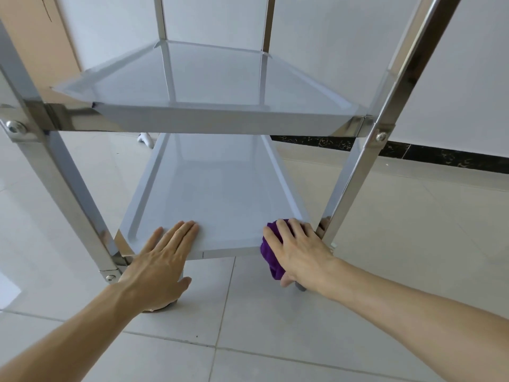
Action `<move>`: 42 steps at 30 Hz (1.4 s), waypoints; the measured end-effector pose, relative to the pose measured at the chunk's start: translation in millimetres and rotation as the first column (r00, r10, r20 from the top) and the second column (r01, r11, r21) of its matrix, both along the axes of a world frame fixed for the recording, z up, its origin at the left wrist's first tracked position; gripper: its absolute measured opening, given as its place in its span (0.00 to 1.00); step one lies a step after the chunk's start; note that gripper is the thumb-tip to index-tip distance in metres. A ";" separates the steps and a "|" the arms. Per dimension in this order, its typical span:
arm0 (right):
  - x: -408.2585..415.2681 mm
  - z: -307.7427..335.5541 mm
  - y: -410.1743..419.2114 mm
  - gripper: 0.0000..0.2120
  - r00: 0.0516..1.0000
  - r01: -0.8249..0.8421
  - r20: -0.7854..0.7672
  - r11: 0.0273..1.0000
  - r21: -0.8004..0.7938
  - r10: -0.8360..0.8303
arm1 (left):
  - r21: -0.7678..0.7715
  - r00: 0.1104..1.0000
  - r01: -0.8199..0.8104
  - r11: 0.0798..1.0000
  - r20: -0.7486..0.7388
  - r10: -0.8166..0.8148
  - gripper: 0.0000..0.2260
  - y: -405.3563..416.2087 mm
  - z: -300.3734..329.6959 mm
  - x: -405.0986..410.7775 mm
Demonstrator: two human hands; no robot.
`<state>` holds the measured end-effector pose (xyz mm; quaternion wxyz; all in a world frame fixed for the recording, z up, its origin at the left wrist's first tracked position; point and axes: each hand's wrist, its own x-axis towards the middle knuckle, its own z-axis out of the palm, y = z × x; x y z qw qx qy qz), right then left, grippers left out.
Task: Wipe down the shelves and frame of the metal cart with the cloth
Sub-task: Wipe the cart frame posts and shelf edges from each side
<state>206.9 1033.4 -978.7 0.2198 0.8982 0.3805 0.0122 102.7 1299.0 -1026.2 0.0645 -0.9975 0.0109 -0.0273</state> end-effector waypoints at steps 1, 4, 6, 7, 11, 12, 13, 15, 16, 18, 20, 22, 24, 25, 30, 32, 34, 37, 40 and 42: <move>-2.3 3.5 2.5 0.50 1.000 -0.004 0.017 1.000 -0.021 0.004 | -0.005 1.000 -0.003 1.000 -0.015 0.003 0.46 -1.5 2.9 -0.3; -10.7 15.7 -0.1 0.45 0.996 -0.080 0.042 0.997 -0.004 0.080 | -0.067 1.000 0.009 0.998 -0.025 -0.011 0.44 -4.7 14.3 -3.8; -18.1 23.5 -9.6 0.41 0.988 -0.157 0.011 0.985 0.077 0.156 | -0.118 0.998 0.056 0.991 0.017 -0.054 0.40 -8.3 23.5 -8.6; -21.9 27.8 -16.4 0.38 0.981 -0.193 -0.003 0.972 0.132 0.195 | -0.164 0.995 0.085 0.983 0.060 -0.076 0.37 -11.5 30.1 -10.9; -34.7 52.0 -52.2 0.26 0.957 -0.190 -0.119 0.881 0.433 0.265 | -0.337 0.956 0.225 0.914 0.257 -0.140 0.19 -42.1 83.1 -17.5; -36.6 58.3 -61.2 0.27 0.954 -0.164 -0.144 0.858 0.487 0.264 | -0.356 0.934 0.280 0.892 0.316 -0.167 0.16 -54.2 101.7 -17.1; -37.8 64.6 -69.2 0.28 0.952 -0.140 -0.160 0.835 0.532 0.262 | -0.368 0.905 0.339 0.866 0.379 -0.194 0.14 -67.9 121.3 -15.3; -38.8 75.4 -83.1 0.29 0.951 -0.117 -0.164 0.793 0.598 0.264 | -0.403 0.832 0.465 0.788 0.502 -0.235 0.12 -96.7 161.2 -9.6; -38.9 80.6 -89.0 0.29 0.953 -0.114 -0.153 0.775 0.622 0.263 | -0.420 0.797 0.519 0.744 0.553 -0.244 0.11 -110.7 180.8 -6.1; -39.3 91.0 -99.6 0.30 0.960 -0.113 -0.120 0.744 0.659 0.252 | -0.473 0.759 0.577 0.666 0.611 -0.224 0.11 -134.2 217.0 1.5; -40.1 100.7 -109.4 0.32 0.968 -0.103 -0.093 0.705 0.702 0.234 | -0.541 0.760 0.589 0.600 0.623 -0.184 0.10 -149.5 245.5 10.0; -39.6 108.1 -119.0 0.34 0.975 -0.083 -0.075 0.651 0.754 0.211 | -0.612 0.779 0.576 0.542 0.612 -0.137 0.10 -159.0 267.6 21.3; -37.7 113.3 -128.1 0.34 0.980 -0.059 -0.068 0.604 0.795 0.185 | -0.663 0.804 0.541 0.517 0.589 -0.086 0.11 -168.1 286.4 34.8; -35.9 115.8 -132.9 0.34 0.982 -0.052 -0.067 0.593 0.803 0.177 | -0.681 0.818 0.519 0.516 0.572 -0.067 0.12 -173.4 293.9 42.3; -17.5 137.8 -159.1 0.35 0.986 -0.052 -0.057 0.620 0.783 0.154 | -0.803 0.886 0.433 0.410 0.463 -0.029 0.18 -206.1 305.2 68.3; -8.5 149.1 -166.2 0.35 0.992 -0.028 -0.053 0.601 0.798 0.116 | -0.888 0.922 0.381 0.256 0.384 -0.040 0.14 -216.5 301.4 71.6; -0.7 162.0 -169.3 0.34 0.996 -0.018 -0.038 0.568 0.823 0.086 | -0.926 0.939 0.345 0.152 0.343 -0.036 0.13 -216.5 299.1 74.7; 11.5 181.1 -164.6 0.34 0.998 -0.011 -0.023 0.580 0.815 0.050 | -0.948 0.951 0.309 0.072 0.308 -0.025 0.13 -204.0 297.7 77.4; 24.6 197.7 -148.8 0.33 1.000 -0.017 -0.003 0.619 0.785 0.031 | -0.944 0.943 0.328 0.029 0.326 -0.061 0.10 -189.4 296.3 71.2; 30.9 206.5 -135.7 0.33 1.000 -0.024 0.006 0.664 0.747 0.030 | -0.943 0.941 0.331 0.027 0.328 -0.085 0.10 -180.0 294.8 65.7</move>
